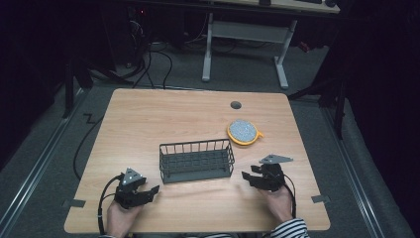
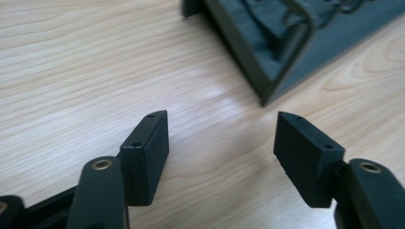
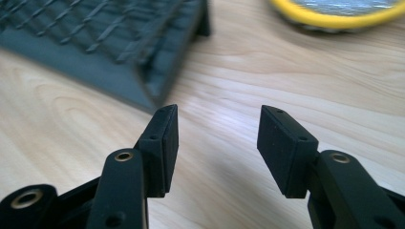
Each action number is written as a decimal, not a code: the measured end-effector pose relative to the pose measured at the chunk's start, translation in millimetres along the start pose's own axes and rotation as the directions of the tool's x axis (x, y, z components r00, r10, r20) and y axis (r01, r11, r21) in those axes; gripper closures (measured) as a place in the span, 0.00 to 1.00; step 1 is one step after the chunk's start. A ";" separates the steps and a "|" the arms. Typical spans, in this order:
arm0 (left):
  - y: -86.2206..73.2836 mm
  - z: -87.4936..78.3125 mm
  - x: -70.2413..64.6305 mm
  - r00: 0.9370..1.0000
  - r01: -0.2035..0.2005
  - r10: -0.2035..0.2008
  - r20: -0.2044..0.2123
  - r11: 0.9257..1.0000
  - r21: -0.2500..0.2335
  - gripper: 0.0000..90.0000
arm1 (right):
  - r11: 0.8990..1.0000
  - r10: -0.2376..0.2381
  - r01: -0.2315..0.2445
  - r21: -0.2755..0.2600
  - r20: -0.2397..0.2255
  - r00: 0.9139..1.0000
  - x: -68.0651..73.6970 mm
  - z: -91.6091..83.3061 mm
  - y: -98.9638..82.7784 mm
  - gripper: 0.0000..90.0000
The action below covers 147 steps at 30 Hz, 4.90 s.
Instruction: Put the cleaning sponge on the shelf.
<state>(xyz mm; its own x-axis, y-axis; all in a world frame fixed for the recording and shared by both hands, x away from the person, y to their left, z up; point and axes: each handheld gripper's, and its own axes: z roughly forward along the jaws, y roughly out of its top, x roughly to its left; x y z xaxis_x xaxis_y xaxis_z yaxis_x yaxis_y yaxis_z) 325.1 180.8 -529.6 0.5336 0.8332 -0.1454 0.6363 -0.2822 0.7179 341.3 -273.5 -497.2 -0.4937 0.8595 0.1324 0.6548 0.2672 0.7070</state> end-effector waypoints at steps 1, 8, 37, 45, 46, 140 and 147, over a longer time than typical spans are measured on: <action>0.0 0.0 0.0 1.000 0.000 0.000 0.000 1.000 0.000 0.39 | 1.000 0.000 0.000 0.000 0.000 1.000 0.0 0.0 0.0 0.54; 7.1 2.7 19.9 0.995 0.007 -0.006 -0.098 1.000 0.003 0.35 | 0.997 0.063 -0.058 -0.059 0.076 0.995 -30.1 -8.1 -2.3 0.49; 14.1 17.6 36.6 0.981 -0.001 -0.006 -0.194 0.999 -0.037 0.31 | 0.991 0.135 -0.132 -0.025 0.158 0.978 -94.1 37.9 103.4 0.45; 14.0 17.6 36.5 0.981 -0.001 -0.006 -0.195 0.999 -0.037 0.31 | 0.984 0.170 -0.177 0.033 0.150 0.974 -109.2 52.7 111.3 0.53; 14.0 17.6 36.4 0.981 -0.001 -0.007 -0.196 0.999 -0.037 0.31 | 0.983 0.171 -0.179 0.044 0.150 0.974 -109.7 53.8 113.7 0.53; 14.0 17.6 36.2 0.980 0.000 -0.008 -0.198 0.999 -0.037 0.31 | 0.998 0.014 -0.018 0.063 0.074 0.997 -91.7 8.4 154.4 0.94; 14.0 17.7 36.1 0.980 0.001 -0.008 -0.199 0.999 -0.038 0.31 | 0.999 -0.020 0.018 0.036 0.051 0.999 -81.3 -4.2 158.9 0.94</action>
<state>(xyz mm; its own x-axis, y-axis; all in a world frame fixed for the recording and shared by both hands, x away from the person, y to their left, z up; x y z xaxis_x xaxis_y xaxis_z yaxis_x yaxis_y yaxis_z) 363.1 198.5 -536.9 0.4065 0.9135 -0.0127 0.6152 -0.2635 0.7430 483.1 -302.8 -392.7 -0.4768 0.8751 0.0830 0.6661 0.2981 0.6837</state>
